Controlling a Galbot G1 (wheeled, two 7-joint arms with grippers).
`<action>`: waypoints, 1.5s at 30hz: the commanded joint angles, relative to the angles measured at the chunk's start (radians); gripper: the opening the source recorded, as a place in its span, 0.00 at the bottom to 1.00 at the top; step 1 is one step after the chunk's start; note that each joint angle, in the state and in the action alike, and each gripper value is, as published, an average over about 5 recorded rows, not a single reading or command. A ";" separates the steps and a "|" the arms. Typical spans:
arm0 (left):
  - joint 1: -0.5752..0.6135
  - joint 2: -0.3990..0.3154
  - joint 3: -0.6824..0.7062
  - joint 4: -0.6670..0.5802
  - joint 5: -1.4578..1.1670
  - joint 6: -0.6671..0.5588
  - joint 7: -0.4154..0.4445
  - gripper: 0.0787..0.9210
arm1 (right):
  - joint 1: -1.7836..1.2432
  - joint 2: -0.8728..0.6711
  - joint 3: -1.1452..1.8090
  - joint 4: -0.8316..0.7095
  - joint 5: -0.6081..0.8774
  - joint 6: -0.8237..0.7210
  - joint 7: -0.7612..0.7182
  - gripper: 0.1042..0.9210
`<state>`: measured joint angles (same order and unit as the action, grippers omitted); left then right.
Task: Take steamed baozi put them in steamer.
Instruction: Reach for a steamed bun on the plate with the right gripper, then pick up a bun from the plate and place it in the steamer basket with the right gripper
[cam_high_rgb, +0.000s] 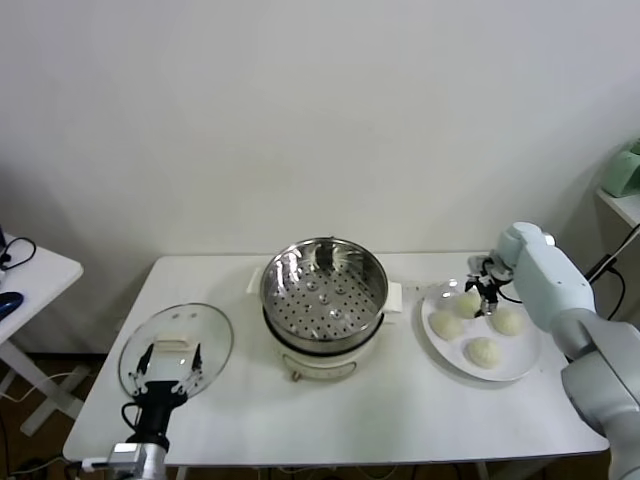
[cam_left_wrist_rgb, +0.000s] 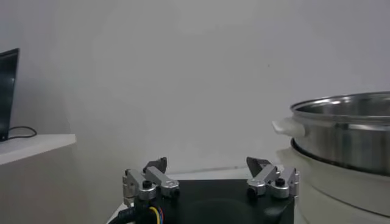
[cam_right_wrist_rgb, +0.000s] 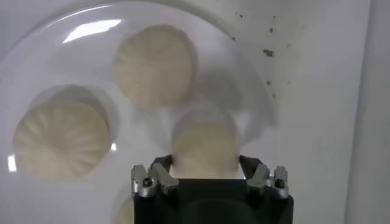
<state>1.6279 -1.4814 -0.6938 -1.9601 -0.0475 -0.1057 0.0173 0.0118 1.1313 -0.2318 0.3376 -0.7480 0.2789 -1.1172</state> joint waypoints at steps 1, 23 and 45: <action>0.004 -0.003 0.001 -0.003 0.003 0.001 0.000 0.88 | -0.002 0.001 0.005 0.004 -0.007 0.002 0.001 0.77; 0.030 -0.014 -0.005 -0.025 0.004 -0.008 -0.005 0.88 | 0.005 -0.041 -0.024 0.096 0.054 0.005 -0.022 0.72; 0.050 -0.018 0.003 -0.056 0.033 -0.002 -0.002 0.88 | 0.531 -0.208 -0.712 0.904 0.492 0.054 -0.125 0.72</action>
<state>1.6748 -1.4973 -0.6937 -2.0125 -0.0242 -0.1091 0.0148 0.3412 0.9563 -0.6903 0.8994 -0.3892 0.3204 -1.2228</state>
